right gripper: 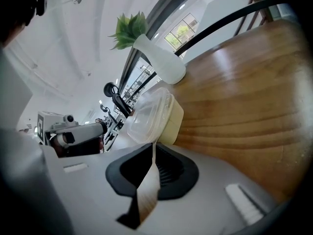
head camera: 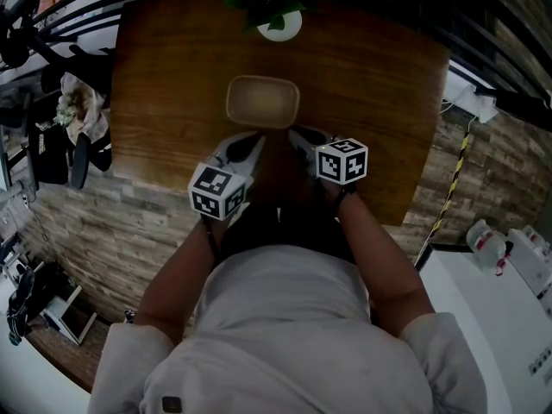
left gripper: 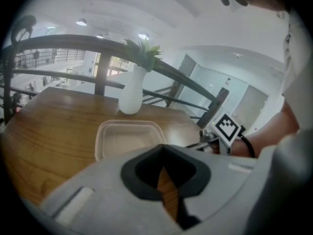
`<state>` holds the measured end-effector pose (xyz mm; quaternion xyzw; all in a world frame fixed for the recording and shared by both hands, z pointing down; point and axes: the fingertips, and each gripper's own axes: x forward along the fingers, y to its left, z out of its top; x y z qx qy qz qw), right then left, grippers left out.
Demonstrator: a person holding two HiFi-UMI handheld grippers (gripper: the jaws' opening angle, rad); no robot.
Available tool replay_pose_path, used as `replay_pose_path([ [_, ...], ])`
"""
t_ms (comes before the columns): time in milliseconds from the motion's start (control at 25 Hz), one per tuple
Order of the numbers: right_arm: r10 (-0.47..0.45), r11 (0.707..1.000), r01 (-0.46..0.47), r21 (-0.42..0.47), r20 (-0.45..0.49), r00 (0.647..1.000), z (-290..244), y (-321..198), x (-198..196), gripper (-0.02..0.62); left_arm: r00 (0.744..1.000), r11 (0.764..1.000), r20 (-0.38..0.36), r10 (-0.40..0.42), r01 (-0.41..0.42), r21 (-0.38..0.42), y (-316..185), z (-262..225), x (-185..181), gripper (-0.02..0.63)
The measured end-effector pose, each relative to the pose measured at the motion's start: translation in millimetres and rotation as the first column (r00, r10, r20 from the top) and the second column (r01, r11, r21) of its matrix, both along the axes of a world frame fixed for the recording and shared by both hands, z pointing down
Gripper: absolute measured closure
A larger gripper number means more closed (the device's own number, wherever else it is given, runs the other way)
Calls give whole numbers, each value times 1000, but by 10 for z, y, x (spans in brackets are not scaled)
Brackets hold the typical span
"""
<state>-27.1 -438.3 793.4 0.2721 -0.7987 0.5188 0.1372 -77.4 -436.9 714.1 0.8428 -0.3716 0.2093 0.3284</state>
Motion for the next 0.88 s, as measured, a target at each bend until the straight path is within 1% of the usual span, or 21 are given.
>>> replay_pose_path([
  [240, 1, 1000, -1, 15, -3, 1000, -60, -11, 2, 583, 1000, 1000, -8, -1, 1, 2, 38, -46, -9, 603],
  [440, -1, 999, 1, 40, 0, 1000, -222, 19, 1, 588, 1000, 1000, -11, -3, 3, 16, 96, -171, -41, 603],
  [680, -18, 996, 17, 91, 11, 1000, -595, 122, -106, 589, 1000, 999, -16, -10, 10, 40, 229, -422, -145, 603],
  [880, -42, 987, 40, 156, 13, 999, -1010, 259, -277, 589, 1000, 996, -27, -11, 13, 83, 371, -747, -245, 603],
])
